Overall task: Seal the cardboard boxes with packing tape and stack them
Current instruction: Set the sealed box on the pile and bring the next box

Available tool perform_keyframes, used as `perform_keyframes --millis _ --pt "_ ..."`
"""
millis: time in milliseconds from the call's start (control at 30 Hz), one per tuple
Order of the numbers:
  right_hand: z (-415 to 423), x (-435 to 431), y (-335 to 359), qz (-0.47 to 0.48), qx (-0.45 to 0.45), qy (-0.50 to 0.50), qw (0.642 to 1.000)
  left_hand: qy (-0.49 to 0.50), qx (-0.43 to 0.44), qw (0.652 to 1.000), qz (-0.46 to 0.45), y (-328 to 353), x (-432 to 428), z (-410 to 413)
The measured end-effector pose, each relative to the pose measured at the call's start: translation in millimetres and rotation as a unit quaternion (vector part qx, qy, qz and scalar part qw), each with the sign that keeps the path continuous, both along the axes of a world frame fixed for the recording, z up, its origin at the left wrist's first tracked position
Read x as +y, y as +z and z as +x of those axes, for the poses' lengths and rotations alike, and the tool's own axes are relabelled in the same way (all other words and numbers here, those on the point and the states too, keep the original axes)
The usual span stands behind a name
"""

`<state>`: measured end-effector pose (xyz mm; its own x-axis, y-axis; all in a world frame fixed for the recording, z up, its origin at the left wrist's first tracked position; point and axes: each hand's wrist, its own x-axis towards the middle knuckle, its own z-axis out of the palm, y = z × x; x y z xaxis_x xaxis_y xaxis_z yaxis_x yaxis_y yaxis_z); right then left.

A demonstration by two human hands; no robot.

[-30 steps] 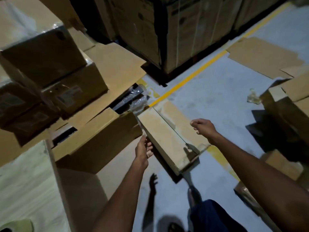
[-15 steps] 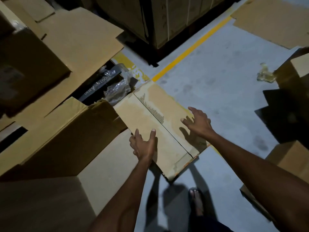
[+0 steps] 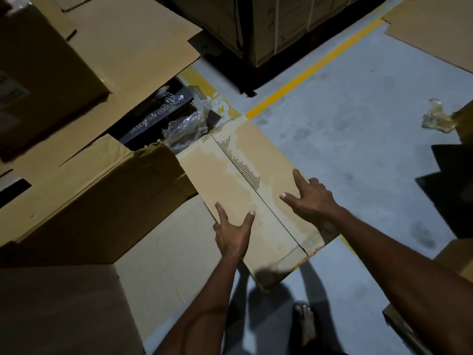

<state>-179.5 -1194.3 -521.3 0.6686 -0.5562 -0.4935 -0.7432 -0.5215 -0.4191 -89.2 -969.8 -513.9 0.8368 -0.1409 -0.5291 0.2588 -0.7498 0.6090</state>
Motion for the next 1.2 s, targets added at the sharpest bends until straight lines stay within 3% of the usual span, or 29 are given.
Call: perform_keyframes --millis 133,333,533,767,1033,1200 --pt "0.5 -14.1 28.7 0.055 0.016 0.034 0.998 -0.033 0.0 0.999 0.003 27.1 14.1 8.8" --pt "9.9 -11.2 121.9 0.084 0.015 0.046 0.995 -0.108 0.022 0.994 -0.004 122.9 24.1 50.3" --pt "18.2 -0.6 229.9 0.243 0.043 0.014 0.969 -0.19 0.1 0.977 -0.005 254.5 28.8 83.6" --pt "12.0 35.3 348.7 0.339 0.045 0.0 0.94 -0.201 0.094 0.975 -0.004 369.4 61.6 72.2" --pt "17.7 105.7 449.0 0.215 -0.034 -0.023 0.976 -0.204 -0.035 0.976 -0.062 469.4 123.9 48.7" --pt "5.8 185.7 519.2 0.011 -0.081 0.028 0.996 -0.216 -0.116 0.962 -0.116 521.0 198.0 40.3"
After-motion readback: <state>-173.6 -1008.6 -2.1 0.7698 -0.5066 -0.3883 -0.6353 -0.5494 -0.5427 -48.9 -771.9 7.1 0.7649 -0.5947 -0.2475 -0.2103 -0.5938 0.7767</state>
